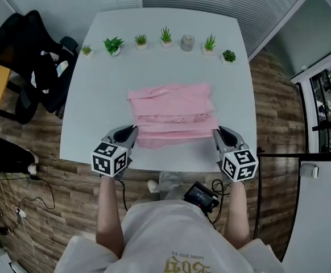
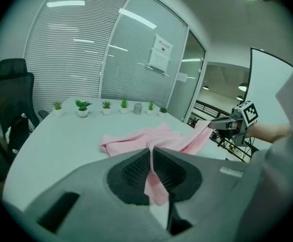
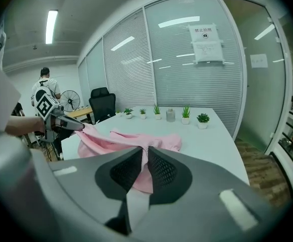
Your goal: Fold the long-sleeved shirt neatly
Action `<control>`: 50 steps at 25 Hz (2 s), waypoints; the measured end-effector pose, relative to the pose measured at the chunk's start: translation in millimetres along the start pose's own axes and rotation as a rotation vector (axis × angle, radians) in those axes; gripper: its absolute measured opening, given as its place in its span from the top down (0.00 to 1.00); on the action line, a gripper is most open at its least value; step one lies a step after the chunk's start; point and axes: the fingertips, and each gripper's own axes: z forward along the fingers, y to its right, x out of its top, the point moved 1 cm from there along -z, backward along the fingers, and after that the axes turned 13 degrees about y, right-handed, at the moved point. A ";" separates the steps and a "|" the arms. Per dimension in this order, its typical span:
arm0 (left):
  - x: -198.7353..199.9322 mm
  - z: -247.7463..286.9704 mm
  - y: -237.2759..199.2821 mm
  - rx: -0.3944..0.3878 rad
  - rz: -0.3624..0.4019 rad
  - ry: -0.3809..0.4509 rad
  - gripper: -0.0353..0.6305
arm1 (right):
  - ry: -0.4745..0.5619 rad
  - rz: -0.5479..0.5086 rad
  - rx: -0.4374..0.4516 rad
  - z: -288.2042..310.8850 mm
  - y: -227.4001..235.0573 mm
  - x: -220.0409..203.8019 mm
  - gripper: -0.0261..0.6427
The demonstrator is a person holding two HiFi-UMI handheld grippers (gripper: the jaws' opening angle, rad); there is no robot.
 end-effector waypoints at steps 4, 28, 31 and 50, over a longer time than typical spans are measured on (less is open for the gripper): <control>8.0 12.7 -12.3 0.005 -0.008 0.000 0.91 | -0.009 0.005 0.007 17.7 6.6 6.0 0.89; 42.3 65.1 -79.8 0.142 0.061 -0.041 0.91 | -0.006 -0.046 0.037 112.9 28.7 44.9 0.89; 40.9 73.2 -85.0 0.184 0.102 -0.070 0.91 | -0.012 -0.063 0.028 118.5 30.9 44.7 0.89; 44.6 108.0 -102.0 0.318 0.256 -0.127 0.90 | -0.056 -0.132 -0.046 152.1 55.5 41.6 0.89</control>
